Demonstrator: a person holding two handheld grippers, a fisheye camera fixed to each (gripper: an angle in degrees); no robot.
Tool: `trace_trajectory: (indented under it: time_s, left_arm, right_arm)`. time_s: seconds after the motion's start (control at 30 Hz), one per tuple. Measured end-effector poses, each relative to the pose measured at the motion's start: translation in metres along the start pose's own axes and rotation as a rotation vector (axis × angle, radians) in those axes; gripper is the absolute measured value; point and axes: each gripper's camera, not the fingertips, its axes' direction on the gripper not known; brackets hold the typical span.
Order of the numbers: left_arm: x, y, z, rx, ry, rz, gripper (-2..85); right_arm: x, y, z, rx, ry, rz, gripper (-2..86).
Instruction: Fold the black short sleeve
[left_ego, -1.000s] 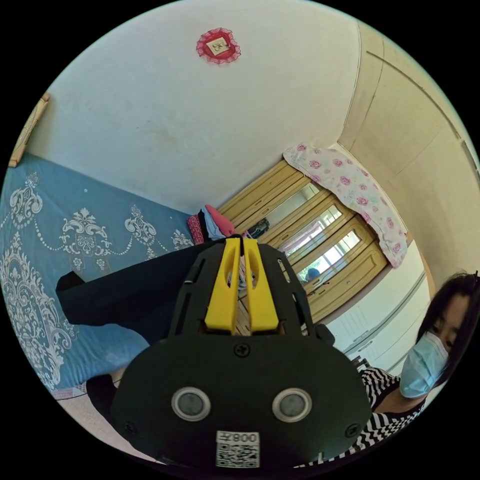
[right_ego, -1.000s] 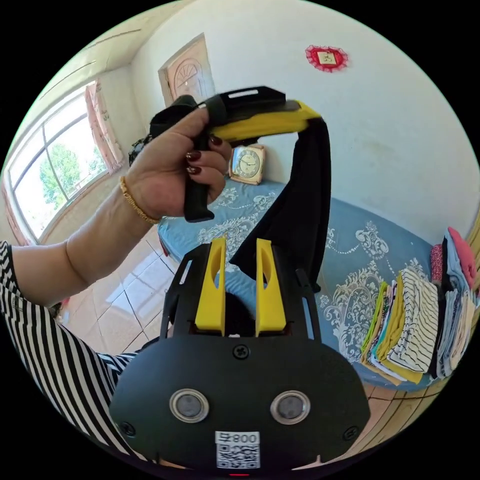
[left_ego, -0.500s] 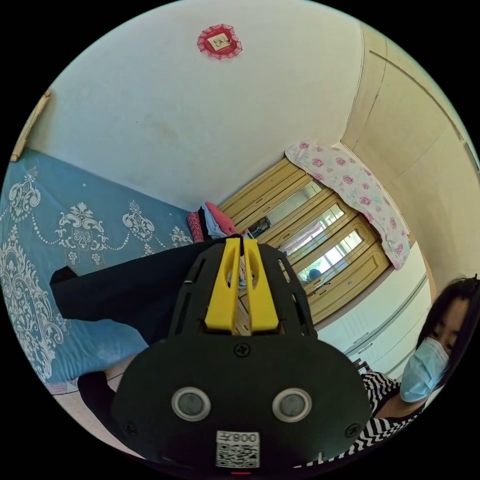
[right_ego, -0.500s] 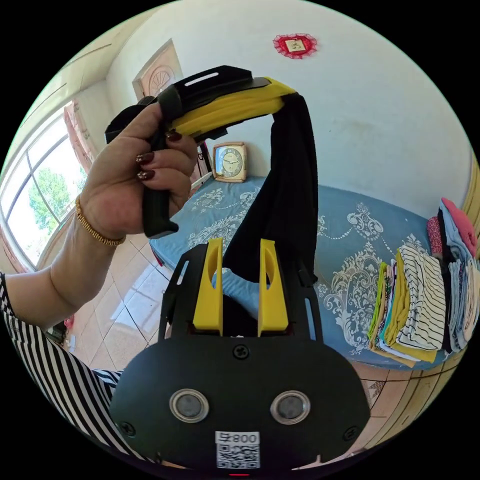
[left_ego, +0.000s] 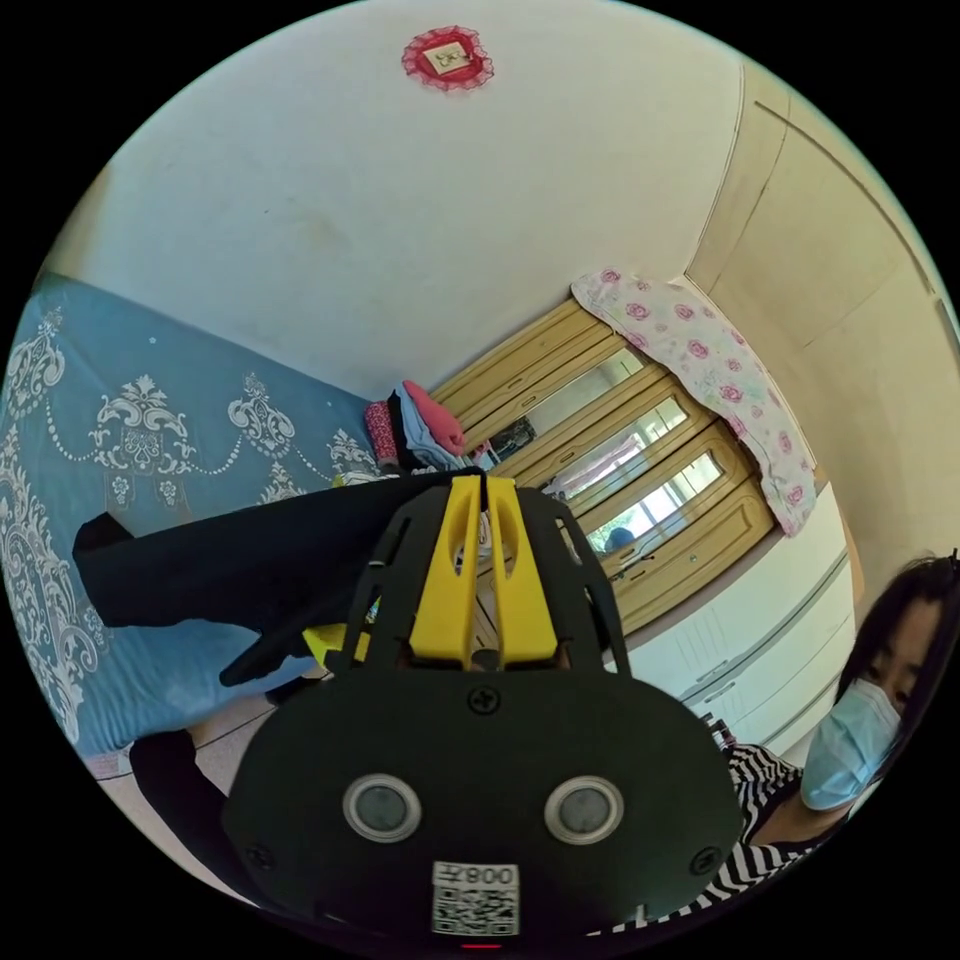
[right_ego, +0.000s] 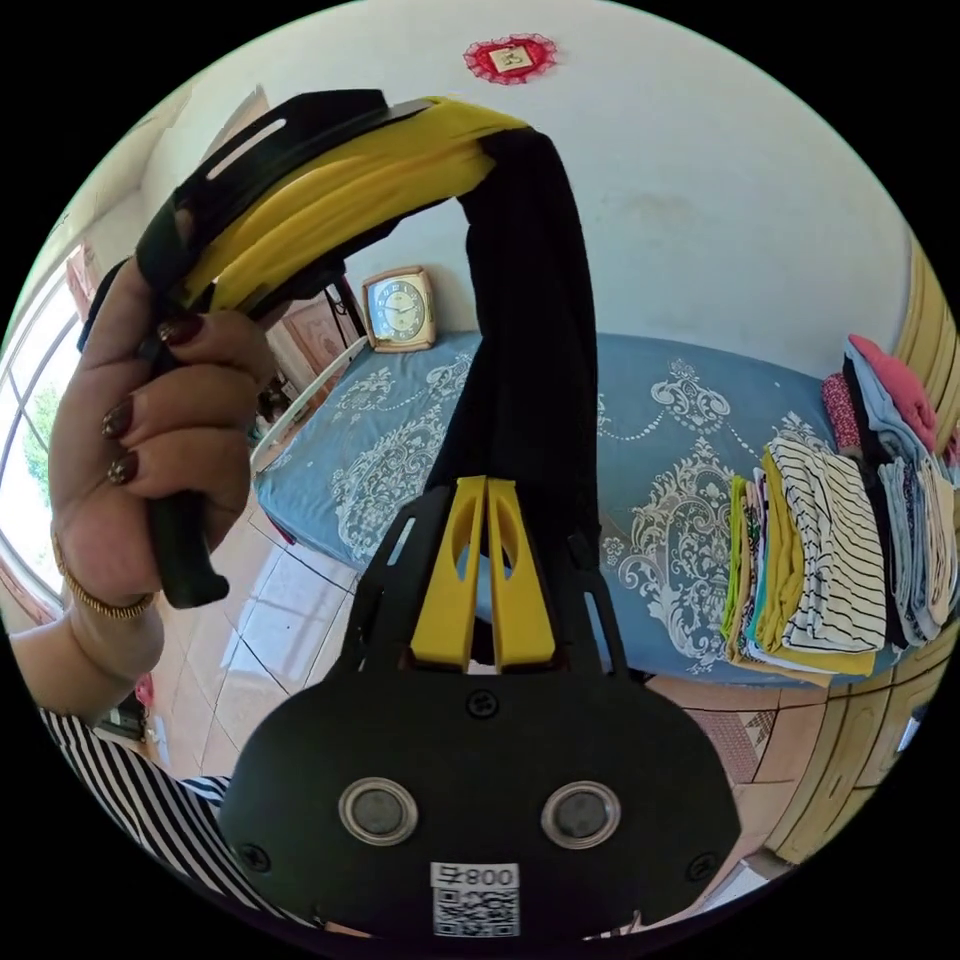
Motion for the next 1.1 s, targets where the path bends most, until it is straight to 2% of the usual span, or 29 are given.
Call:
trace_trajectory:
  time_s: [0.1,0.2,0.3,0.37,0.5,0.57,0.67,1.1]
  left_arm:
    - [-0.008,0.001,0.0,0.006,-0.003,-0.013,1.1]
    - [-0.017,0.0,-0.002,-0.006,0.011,-0.029,1.2]
    - [-0.027,-0.001,-0.002,-0.04,0.019,-0.058,1.2]
    - [-0.03,-0.002,-0.003,-0.057,0.011,-0.06,1.2]
    - [-0.028,-0.002,-0.001,-0.1,0.013,-0.033,1.2]
    - [-0.026,-0.002,0.0,-0.126,0.005,-0.017,1.2]
    - [-0.024,-0.001,0.002,-0.163,-0.009,0.003,1.1]
    - [-0.021,0.013,0.023,-0.306,-0.024,0.044,1.1]
  right_arm:
    - [-0.01,0.003,0.001,-0.01,-0.033,0.008,0.9]
    - [-0.045,0.013,-0.008,-0.008,-0.019,-0.112,1.5]
    - [-0.102,0.026,-0.024,0.014,0.096,-0.393,4.0]
    - [-0.142,0.033,-0.038,0.087,0.255,-0.589,5.2]
    - [-0.2,0.047,-0.048,0.266,0.463,-0.921,1.9]
    - [-0.231,0.048,-0.031,0.193,0.555,-1.128,2.1]
    - [-0.256,0.043,-0.01,0.079,0.54,-1.255,5.2]
    - [-0.314,0.012,0.066,-0.304,0.569,-1.501,8.7]
